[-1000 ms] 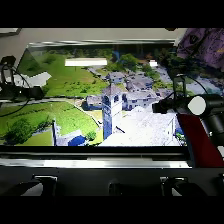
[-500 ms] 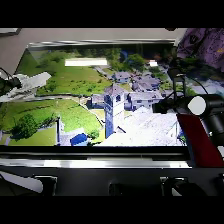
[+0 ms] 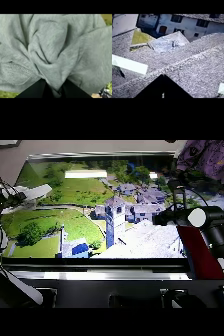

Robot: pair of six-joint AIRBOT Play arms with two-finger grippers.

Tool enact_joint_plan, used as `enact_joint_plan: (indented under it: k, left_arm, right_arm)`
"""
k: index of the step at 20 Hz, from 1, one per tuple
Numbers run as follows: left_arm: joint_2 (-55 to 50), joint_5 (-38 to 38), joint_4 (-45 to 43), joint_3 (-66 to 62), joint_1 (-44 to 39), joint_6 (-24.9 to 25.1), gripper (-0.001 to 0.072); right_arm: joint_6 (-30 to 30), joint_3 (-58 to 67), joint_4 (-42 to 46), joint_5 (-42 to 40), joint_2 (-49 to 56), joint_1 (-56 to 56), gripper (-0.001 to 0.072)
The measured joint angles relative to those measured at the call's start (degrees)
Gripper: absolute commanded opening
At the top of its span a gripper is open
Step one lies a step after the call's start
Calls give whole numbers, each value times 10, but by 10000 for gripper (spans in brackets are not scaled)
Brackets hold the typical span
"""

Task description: Fold the clothes and pants, and hang the long-sleeved shirts on hangers.

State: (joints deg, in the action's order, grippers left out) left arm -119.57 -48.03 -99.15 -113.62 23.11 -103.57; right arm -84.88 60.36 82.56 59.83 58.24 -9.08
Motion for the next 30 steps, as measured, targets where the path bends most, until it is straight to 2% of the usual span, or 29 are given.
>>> enact_joint_plan:
  k: [6, 9, 12, 17, 22, 23, 25, 26, 28, 30]
  left_arm:
    - [59, -100, 84, -14, -54, 19, 15]
    - [140, -155, 153, 37, -126, 33, 15]
    - [238, -183, 208, 126, -225, 28, 15]
    - [357, -184, 256, 266, -430, -34, 16]
    - [375, -78, 276, 373, -636, -138, 33]
    - [369, -51, 284, 388, -663, -159, 127]
    - [356, -18, 300, 406, -690, -193, 493]
    - [354, -8, 307, 411, -691, -205, 585]
    - [362, -9, 317, 413, -670, -213, 589]
    - [387, -28, 321, 411, -626, -200, 617]
  right_arm:
    - [0, 0, 0, 0, 0, 0, 39]
    - [0, 0, 0, 0, 0, 0, 39]
    - [2, 0, 0, 0, 0, 0, 39]
    - [2, 0, 0, 0, 0, 0, 39]
    - [0, 0, 0, 0, 0, 0, 39]
    - [0, 0, 0, 0, 0, 0, 39]
    - [0, 0, 0, 0, 0, 0, 39]
    - [0, 0, 0, 0, 0, 0, 39]
    - [0, 0, 0, 0, 0, 0, 39]
    - [0, 0, -1, 0, 0, 0, 39]
